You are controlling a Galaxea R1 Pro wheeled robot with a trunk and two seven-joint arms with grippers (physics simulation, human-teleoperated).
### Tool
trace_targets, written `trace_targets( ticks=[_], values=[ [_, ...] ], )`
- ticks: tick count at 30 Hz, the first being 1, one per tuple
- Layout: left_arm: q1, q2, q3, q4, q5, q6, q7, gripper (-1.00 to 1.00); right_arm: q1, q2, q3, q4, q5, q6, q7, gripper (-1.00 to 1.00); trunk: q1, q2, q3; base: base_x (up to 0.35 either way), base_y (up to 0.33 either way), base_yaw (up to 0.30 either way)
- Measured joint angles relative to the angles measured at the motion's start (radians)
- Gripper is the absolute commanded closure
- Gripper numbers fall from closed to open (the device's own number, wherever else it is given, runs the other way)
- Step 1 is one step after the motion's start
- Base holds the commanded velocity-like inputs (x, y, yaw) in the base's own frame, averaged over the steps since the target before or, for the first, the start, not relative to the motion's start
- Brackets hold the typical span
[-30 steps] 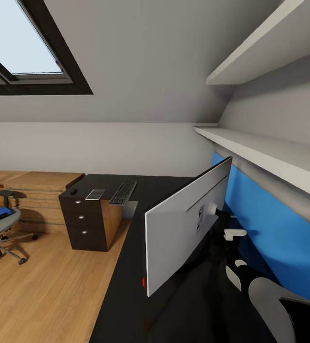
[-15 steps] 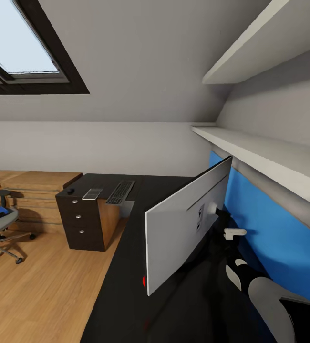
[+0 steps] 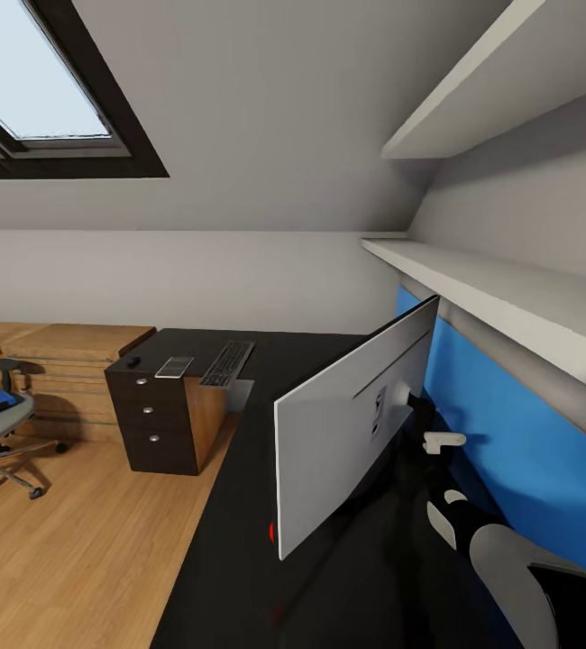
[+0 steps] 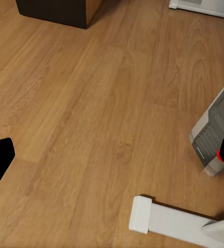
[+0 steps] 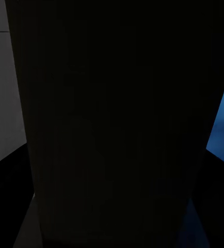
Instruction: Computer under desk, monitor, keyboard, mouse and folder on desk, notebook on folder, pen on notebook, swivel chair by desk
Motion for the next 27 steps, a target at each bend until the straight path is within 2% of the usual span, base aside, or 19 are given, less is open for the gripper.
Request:
trace_targets(
  ticks=[8, 9, 10, 27],
  values=[
    [0.000, 0.000, 0.000, 0.000, 0.000, 0.000, 0.000, -1.00, 0.000, 0.000, 0.000, 0.000, -0.001, 0.000, 0.000, 1.00, 0.000, 0.000, 0.000, 0.000, 0.000, 0.000],
    [0.000, 0.000, 0.000, 0.000, 0.000, 0.000, 0.000, -1.00, 0.000, 0.000, 0.001, 0.000, -0.001, 0.000, 0.000, -1.00, 0.000, 0.000, 0.000, 0.000, 0.000, 0.000],
    [0.000, 0.000, 0.000, 0.000, 0.000, 0.000, 0.000, -1.00, 0.001, -0.001, 0.018, 0.017, -0.023, 0.004, -0.002, -1.00, 0.000, 0.000, 0.000, 0.000, 0.000, 0.000],
    [0.000, 0.000, 0.000, 0.000, 0.000, 0.000, 0.000, -1.00, 0.001, 0.002, 0.020, 0.018, -0.024, 0.005, -0.002, -1.00, 0.000, 0.000, 0.000, 0.000, 0.000, 0.000]
  ],
)
